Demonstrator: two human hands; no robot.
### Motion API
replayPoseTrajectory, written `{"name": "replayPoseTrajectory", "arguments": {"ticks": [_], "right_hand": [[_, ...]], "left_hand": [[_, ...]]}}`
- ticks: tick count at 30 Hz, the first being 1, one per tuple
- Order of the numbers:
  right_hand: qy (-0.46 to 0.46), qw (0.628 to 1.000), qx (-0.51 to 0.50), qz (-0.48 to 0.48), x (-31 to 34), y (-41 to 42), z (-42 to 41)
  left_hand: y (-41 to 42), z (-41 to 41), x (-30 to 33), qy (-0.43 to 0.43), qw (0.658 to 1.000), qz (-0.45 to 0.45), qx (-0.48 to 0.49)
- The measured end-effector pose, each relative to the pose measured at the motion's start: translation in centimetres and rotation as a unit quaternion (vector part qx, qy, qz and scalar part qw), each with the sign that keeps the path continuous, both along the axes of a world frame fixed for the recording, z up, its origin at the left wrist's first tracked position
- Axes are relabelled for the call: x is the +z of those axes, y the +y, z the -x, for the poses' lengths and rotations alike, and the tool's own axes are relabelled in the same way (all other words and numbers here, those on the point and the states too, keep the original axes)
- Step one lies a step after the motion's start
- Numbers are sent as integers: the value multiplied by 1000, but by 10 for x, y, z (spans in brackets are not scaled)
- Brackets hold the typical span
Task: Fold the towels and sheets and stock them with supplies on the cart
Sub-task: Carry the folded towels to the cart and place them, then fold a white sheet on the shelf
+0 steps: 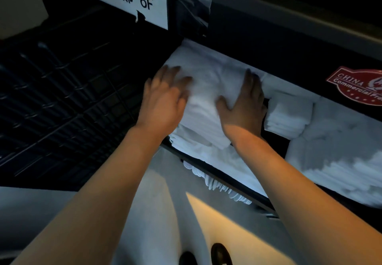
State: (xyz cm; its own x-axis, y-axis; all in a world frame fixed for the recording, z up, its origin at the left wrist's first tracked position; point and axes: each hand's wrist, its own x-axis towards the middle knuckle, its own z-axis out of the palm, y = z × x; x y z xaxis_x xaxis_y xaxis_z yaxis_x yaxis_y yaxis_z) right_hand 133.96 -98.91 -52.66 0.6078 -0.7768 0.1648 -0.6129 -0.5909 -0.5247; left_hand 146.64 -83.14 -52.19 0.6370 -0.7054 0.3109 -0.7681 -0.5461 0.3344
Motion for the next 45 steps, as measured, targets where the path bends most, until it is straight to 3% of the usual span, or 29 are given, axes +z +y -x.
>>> {"name": "replayPoseTrajectory", "arguments": {"ticks": [3,7,10,18,21,33,40,45], "right_hand": [[72,984,143,77,6,12,-5],[124,938,306,100,-6,16,-11],[144,931,304,139,-25,2,3],[189,938,277,91,-19,-13,18],[206,936,275,79,-3,0,30],[101,919,380,-17,56,106,60],[48,869,493,-5,132,170,47],[-4,822,569,-1,191,224,42]], "left_hand": [[-6,-13,-2,48,993,-104,-34],[2,-36,-12,68,991,-110,-45],[2,-46,-19,66,987,-130,-60],[-10,-45,-1,123,974,-189,-40],[3,-24,8,88,981,-170,-32],[163,66,72,101,973,-178,111],[242,123,145,53,957,-148,243],[297,185,195,37,925,-141,351]]}}
